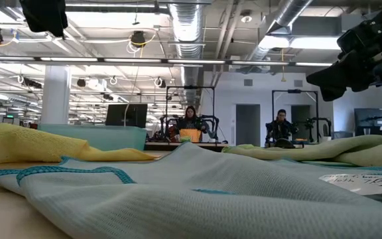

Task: Fold microfiber towels
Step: Fold the blue microfiber towel

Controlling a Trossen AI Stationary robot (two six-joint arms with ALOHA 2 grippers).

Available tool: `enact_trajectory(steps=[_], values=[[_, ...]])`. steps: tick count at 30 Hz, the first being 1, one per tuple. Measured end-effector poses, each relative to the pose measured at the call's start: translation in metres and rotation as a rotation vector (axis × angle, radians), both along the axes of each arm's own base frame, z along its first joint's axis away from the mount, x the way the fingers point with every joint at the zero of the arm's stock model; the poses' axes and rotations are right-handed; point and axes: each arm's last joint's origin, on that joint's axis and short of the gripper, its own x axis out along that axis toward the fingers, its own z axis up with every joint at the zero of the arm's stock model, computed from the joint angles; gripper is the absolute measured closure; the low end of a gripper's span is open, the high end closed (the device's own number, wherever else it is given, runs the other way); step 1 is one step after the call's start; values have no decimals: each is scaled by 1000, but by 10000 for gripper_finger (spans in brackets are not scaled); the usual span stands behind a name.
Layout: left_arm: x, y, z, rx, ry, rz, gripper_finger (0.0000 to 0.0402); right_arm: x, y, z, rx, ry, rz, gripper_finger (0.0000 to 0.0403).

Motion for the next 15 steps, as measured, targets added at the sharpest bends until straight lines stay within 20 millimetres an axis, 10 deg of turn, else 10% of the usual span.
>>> enact_trajectory(steps=[15], values=[[23, 1, -22, 136, 100, -156, 301, 0, 4, 46, 192, -136, 20, 375]])
